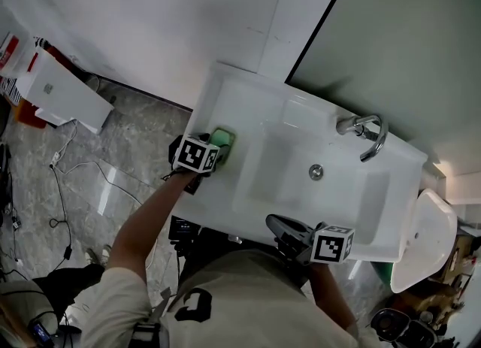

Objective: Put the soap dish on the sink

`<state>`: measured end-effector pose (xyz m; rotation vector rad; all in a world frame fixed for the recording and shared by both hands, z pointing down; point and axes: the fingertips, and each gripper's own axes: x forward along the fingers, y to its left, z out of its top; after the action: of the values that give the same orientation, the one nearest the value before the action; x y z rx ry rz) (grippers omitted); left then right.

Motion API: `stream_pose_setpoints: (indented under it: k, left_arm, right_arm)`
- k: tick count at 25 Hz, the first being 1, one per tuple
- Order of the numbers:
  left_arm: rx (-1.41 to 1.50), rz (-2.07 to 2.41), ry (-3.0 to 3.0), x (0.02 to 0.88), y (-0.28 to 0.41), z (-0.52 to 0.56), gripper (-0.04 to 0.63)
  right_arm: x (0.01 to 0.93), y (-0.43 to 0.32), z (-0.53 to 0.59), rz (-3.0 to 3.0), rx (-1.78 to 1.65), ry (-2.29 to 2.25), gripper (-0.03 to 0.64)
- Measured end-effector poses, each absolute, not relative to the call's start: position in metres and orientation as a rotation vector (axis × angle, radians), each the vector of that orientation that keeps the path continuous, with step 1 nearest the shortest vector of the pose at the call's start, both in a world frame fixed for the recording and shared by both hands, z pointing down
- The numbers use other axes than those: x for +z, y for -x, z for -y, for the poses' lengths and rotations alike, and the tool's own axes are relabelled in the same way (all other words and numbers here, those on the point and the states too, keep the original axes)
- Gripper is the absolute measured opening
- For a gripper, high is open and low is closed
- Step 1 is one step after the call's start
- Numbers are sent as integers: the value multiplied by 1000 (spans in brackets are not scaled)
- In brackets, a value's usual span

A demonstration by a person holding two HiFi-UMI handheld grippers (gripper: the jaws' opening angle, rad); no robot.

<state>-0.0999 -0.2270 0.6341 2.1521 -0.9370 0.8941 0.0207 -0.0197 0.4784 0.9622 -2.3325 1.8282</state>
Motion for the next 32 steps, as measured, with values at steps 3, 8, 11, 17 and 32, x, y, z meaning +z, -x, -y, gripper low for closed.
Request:
stream_pose_setpoints:
  k: [3, 8, 11, 17, 32]
  left_arm:
    - [892, 948, -2147, 636, 100, 228, 305]
    - [877, 984, -2115, 642, 99, 230, 304]
    - [867, 995, -2093, 644, 99, 232, 298]
    - [865, 993, -2095, 641, 100, 232, 299]
    - [1025, 944, -2314, 642, 85, 190, 344]
  right_arm:
    - [481, -22, 20, 2337, 1831, -971, 9]
    - [481, -26, 21, 2340, 1831, -981, 9]
    - [481, -29, 22, 2335, 1834, -991, 9]
    - [481, -29, 24, 2335, 1840, -991, 9]
    - [481, -27, 28, 2347, 1825, -941, 9]
